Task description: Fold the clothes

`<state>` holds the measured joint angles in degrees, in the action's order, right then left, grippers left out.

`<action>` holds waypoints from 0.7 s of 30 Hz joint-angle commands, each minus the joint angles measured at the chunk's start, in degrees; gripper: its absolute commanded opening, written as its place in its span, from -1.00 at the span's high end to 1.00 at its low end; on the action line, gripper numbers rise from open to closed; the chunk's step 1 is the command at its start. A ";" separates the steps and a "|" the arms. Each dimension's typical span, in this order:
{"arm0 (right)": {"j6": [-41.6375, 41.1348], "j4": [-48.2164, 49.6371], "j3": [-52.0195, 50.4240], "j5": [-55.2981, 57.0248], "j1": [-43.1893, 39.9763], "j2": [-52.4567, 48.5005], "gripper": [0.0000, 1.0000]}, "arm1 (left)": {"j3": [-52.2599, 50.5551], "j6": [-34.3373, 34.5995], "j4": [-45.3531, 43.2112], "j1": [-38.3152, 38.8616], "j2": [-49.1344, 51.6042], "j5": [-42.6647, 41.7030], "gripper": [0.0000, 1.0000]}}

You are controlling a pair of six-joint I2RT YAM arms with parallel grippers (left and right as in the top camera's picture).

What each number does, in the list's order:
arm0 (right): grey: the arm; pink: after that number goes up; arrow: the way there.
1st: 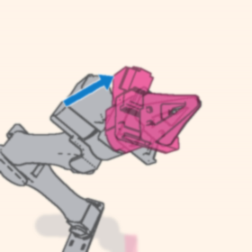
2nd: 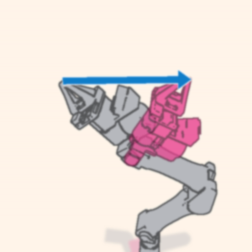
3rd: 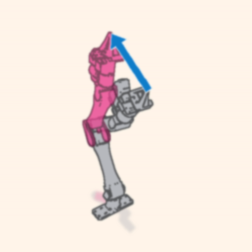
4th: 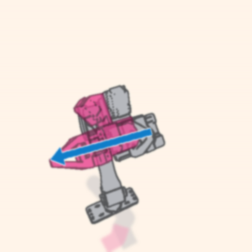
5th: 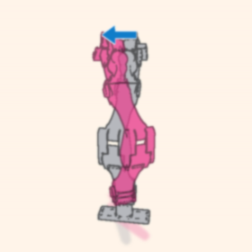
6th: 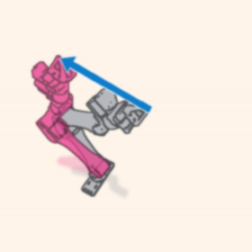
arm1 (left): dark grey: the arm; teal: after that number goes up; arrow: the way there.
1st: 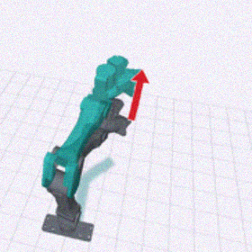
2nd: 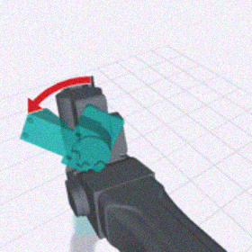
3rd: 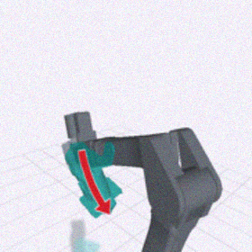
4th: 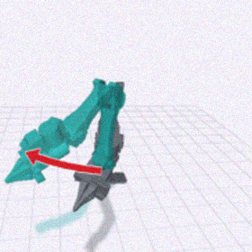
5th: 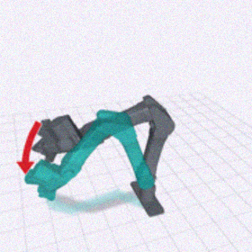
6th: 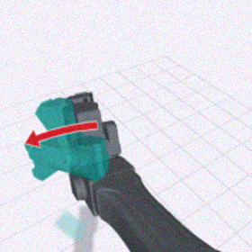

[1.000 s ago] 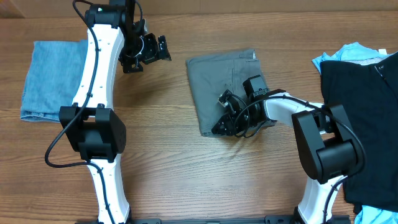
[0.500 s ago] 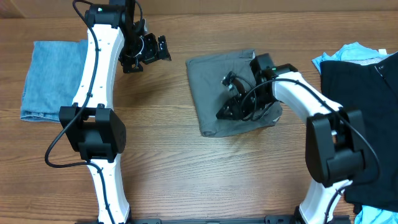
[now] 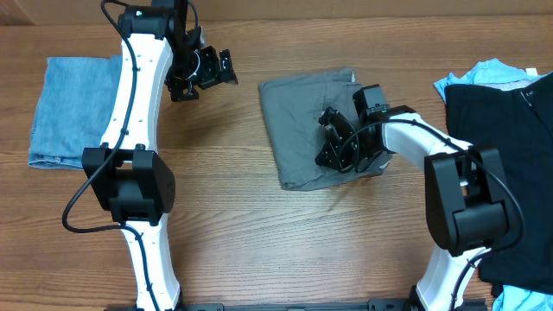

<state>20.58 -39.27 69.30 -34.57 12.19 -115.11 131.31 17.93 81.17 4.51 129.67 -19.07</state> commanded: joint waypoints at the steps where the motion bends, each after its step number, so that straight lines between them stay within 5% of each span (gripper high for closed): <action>1: -2.08 -4.13 1.05 2.60 -1.66 -1.36 0.69 | 1.70 0.09 -0.02 0.39 -0.24 0.20 -1.00; 6: -4.42 -10.93 12.59 -3.02 -1.33 5.07 0.72 | 1.70 0.09 -0.02 0.37 -0.24 0.20 -1.00; 14: -23.87 4.57 16.85 -0.46 -1.03 5.55 0.63 | 1.70 0.09 -0.02 0.39 -0.26 0.20 -1.00; 21: -23.06 -9.49 16.26 4.59 -0.85 4.79 0.58 | 1.70 0.09 -0.02 0.39 -0.26 0.20 -1.00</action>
<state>-1.83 -45.04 85.86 -33.28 10.96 -109.58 131.31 17.93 81.17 4.51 129.67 -19.07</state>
